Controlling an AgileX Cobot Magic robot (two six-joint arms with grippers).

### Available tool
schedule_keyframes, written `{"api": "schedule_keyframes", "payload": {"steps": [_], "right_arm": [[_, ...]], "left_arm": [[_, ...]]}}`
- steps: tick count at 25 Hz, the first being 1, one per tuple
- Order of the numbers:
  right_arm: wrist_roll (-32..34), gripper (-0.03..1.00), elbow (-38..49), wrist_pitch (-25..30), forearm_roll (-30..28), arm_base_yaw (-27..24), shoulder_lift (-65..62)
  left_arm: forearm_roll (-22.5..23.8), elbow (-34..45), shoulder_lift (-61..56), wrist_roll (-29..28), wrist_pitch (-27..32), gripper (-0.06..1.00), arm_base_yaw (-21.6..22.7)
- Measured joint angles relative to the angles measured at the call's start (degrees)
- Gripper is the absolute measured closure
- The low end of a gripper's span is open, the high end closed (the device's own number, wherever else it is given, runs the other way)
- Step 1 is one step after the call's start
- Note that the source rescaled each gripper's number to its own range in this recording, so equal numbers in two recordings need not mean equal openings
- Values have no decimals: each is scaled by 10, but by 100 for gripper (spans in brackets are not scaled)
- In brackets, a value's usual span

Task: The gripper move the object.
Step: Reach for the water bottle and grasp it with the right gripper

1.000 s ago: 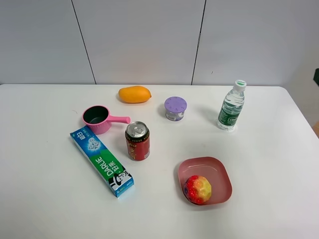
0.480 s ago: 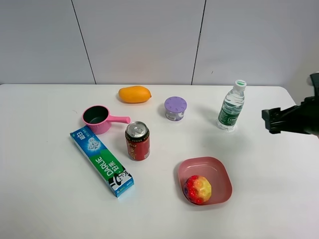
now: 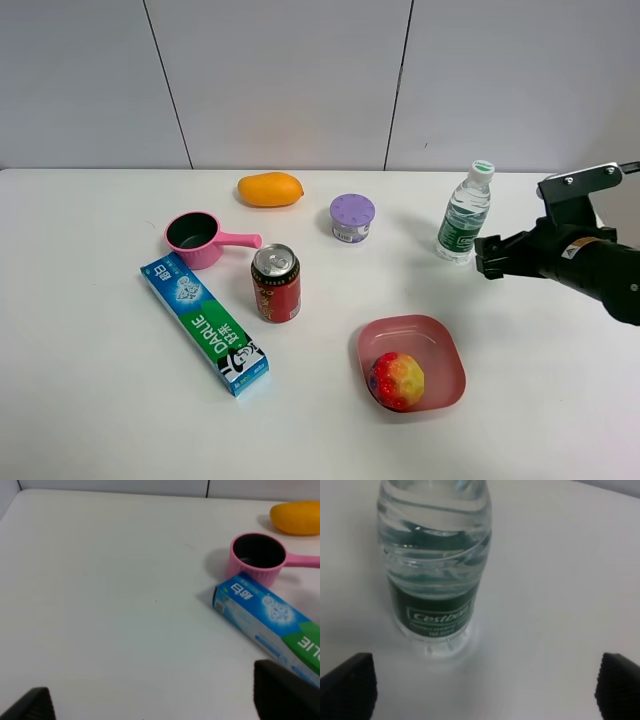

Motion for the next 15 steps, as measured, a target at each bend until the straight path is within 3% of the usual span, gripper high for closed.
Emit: {"api": "schedule_keyframes", "payload": {"steps": [6, 15], "right_arm": [[60, -3, -1, -109, -38, 0, 79], [88, -3, 2, -269, -67, 0, 179]], "left_arm": [[0, 0, 0, 0, 0, -6, 0], [0, 0, 0, 0, 0, -6, 0]]}}
